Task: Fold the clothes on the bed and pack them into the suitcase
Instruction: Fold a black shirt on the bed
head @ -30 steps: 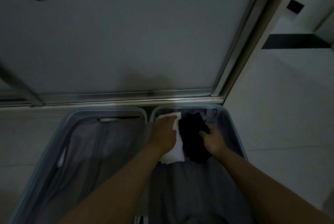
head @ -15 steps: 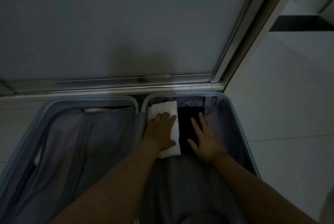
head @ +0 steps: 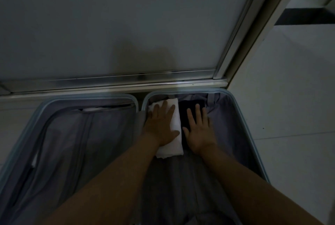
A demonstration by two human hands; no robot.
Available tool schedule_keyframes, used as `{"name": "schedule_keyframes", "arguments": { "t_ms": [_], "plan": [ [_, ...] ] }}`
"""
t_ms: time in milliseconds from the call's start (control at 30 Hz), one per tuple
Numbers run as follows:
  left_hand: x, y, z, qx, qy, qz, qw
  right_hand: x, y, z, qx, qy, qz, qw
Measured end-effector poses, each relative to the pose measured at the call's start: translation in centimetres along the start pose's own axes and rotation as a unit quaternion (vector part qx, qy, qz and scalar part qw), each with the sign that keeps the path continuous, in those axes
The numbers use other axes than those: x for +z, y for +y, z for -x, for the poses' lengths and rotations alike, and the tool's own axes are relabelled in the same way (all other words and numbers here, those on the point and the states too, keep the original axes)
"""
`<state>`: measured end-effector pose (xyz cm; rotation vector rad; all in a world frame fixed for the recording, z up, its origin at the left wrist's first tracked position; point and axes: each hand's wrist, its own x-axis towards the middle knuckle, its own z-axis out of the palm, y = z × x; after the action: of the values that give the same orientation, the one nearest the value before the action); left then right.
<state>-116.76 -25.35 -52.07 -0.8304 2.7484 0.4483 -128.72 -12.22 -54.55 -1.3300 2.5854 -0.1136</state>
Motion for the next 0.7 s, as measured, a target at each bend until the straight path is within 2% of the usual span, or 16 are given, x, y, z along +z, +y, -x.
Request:
{"name": "schedule_keyframes", "arguments": {
  "t_ms": [100,200,300,433,567,700],
  "plan": [
    [0.7,-0.1,-0.3,-0.006,-0.02,-0.011,1.0,0.0,0.5,-0.6,-0.003,-0.033,-0.046,0.998],
    [0.6,0.1,-0.4,-0.015,-0.025,-0.002,1.0,-1.2,0.6,-0.8,-0.005,-0.077,-0.041,0.996],
    [-0.7,0.1,0.4,-0.019,-0.024,0.039,0.999,-2.8,-0.4,-0.4,0.003,-0.046,-0.048,0.998],
    [-3.9,-0.8,3.6,-0.007,0.083,0.114,0.99,-6.0,-3.3,0.3,-0.039,0.034,-0.073,0.996],
    [-9.0,-3.9,9.5,-0.019,0.157,0.148,0.976,-9.5,-9.6,1.3,-0.135,0.009,-0.154,0.979],
    [-14.6,-9.5,17.7,-0.086,0.238,0.141,0.957,-14.1,-19.7,3.3,-0.222,-0.004,-0.213,0.951]
  ]
}}
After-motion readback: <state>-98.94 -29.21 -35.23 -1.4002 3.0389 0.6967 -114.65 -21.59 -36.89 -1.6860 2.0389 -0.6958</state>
